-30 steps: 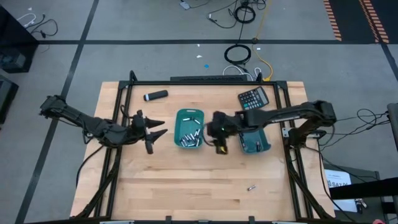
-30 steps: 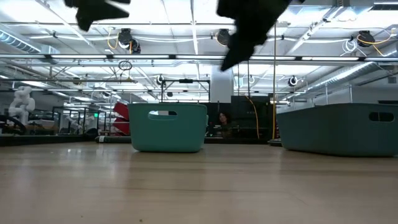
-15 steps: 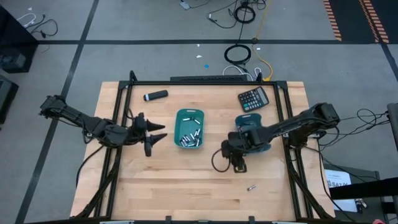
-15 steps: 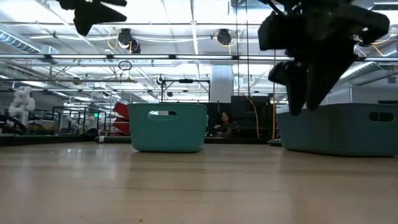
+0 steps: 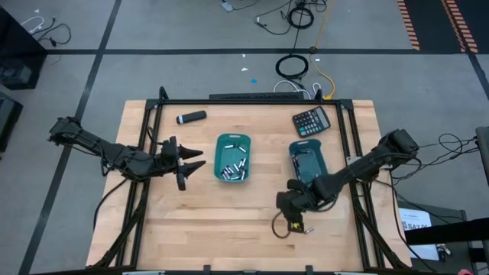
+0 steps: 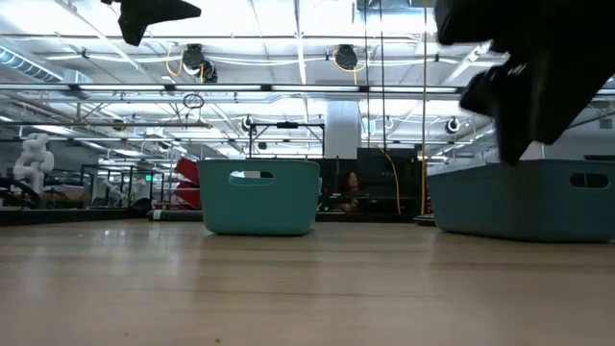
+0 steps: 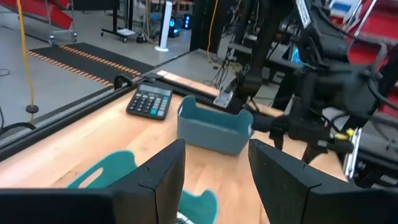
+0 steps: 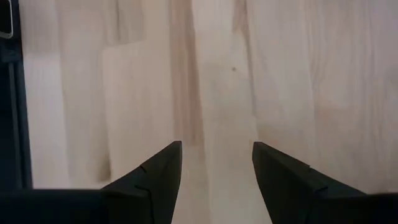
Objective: Sort batteries
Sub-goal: Put the silver battery into the green bin
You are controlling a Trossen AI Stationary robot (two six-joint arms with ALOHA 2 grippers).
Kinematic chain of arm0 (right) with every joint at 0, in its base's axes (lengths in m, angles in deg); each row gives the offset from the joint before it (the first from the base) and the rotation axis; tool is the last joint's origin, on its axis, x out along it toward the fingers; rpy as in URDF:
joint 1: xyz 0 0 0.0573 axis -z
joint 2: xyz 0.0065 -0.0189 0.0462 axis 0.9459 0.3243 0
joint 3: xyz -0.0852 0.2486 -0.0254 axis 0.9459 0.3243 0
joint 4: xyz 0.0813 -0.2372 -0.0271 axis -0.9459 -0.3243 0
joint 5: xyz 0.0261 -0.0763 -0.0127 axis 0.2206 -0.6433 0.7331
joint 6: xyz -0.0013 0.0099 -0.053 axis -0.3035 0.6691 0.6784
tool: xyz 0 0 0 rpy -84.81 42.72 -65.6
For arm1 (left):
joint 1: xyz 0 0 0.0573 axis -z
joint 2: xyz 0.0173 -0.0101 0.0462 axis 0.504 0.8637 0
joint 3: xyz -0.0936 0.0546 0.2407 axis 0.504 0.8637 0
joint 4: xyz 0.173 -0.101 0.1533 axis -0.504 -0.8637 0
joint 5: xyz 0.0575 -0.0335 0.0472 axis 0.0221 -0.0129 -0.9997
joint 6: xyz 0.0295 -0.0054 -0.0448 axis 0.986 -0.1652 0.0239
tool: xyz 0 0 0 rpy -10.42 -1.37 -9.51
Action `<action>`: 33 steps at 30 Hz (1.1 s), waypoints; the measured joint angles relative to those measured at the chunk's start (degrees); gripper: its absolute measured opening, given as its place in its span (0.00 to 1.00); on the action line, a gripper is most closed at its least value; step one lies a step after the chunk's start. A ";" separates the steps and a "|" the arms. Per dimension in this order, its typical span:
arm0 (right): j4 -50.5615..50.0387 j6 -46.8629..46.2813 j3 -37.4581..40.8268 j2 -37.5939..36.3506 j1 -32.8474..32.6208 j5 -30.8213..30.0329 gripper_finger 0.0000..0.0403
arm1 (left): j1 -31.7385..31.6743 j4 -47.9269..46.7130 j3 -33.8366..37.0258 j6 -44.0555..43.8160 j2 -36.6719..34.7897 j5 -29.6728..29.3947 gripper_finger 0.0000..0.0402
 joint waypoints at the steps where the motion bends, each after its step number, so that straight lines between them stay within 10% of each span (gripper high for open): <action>1: -2.28 -1.01 -1.44 0.27 -1.04 -0.88 0.46 | 0.00 0.67 0.00 0.02 -0.01 -0.06 0.46; 19: -27.42 1.08 -13.74 10.46 -15.86 -2.57 0.47 | 0.00 3.95 0.00 2.97 0.06 0.02 0.46; 33: -26.77 5.67 -13.74 18.52 -16.35 4.33 0.38 | 0.07 4.13 0.00 2.40 0.06 0.16 0.46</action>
